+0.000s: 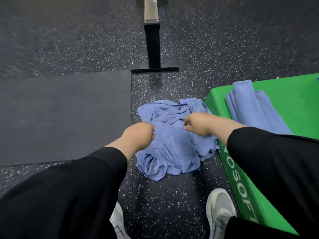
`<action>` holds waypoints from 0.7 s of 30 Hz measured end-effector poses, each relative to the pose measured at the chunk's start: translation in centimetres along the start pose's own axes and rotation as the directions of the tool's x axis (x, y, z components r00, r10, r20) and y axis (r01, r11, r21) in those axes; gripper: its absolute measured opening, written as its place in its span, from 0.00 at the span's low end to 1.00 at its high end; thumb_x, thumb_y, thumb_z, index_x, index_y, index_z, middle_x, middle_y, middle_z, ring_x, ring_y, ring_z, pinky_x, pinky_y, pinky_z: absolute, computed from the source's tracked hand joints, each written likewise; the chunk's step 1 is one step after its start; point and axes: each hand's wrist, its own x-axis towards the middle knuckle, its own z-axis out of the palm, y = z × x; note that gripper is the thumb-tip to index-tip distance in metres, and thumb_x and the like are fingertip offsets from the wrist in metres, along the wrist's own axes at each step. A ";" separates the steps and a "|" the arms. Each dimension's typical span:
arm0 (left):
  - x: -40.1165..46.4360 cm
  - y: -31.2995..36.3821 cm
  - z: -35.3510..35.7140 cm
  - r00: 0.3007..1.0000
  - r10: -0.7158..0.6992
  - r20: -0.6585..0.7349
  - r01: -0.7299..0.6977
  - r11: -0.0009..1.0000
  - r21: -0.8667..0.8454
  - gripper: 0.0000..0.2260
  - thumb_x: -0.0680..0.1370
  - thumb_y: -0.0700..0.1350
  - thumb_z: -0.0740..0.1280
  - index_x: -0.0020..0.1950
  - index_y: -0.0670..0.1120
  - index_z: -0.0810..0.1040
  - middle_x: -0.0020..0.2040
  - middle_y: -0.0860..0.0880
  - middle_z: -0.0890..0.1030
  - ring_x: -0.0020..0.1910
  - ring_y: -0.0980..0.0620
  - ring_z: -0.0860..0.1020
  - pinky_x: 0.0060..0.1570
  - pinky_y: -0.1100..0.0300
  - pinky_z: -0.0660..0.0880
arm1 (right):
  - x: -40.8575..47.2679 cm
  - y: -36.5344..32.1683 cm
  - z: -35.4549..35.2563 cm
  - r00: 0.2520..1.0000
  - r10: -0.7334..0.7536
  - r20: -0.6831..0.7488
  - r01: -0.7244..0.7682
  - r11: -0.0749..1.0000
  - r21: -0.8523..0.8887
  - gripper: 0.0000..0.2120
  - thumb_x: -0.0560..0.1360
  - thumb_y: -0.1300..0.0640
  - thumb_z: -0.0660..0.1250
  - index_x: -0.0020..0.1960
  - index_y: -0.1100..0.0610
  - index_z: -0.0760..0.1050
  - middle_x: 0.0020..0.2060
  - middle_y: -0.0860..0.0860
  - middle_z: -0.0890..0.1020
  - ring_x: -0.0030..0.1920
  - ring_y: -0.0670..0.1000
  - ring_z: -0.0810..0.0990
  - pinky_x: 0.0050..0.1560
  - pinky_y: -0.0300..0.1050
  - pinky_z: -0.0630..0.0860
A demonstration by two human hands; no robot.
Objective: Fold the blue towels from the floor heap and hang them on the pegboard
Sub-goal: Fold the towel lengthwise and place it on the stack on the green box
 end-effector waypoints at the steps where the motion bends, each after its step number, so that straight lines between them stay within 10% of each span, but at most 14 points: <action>1: 0.1 -0.1 0.3 1.000 0.009 0.022 -0.009 1.000 -0.012 0.13 0.83 0.48 0.58 0.60 0.43 0.77 0.57 0.43 0.78 0.55 0.41 0.78 0.46 0.54 0.71 | 0.7 -0.2 1.6 1.000 0.012 0.017 -0.013 0.999 0.035 0.17 0.83 0.54 0.58 0.69 0.57 0.74 0.64 0.56 0.80 0.63 0.58 0.78 0.57 0.44 0.72; 14: 4.8 3.8 2.1 0.992 0.103 0.075 -0.096 0.991 -0.089 0.14 0.84 0.48 0.58 0.66 0.44 0.76 0.62 0.44 0.77 0.59 0.41 0.76 0.52 0.51 0.75 | 4.3 5.9 10.8 0.950 0.310 0.029 -0.308 0.950 -0.057 0.23 0.80 0.59 0.58 0.74 0.49 0.66 0.81 0.53 0.45 0.79 0.62 0.47 0.71 0.70 0.61; 21: 6.1 4.8 3.0 0.991 0.108 0.081 -0.100 0.990 -0.097 0.14 0.84 0.49 0.58 0.65 0.45 0.76 0.62 0.45 0.76 0.59 0.41 0.76 0.50 0.52 0.73 | 5.2 7.6 12.4 0.945 0.308 0.110 -0.276 0.932 -0.237 0.22 0.78 0.63 0.59 0.71 0.53 0.70 0.80 0.54 0.50 0.78 0.62 0.51 0.70 0.66 0.60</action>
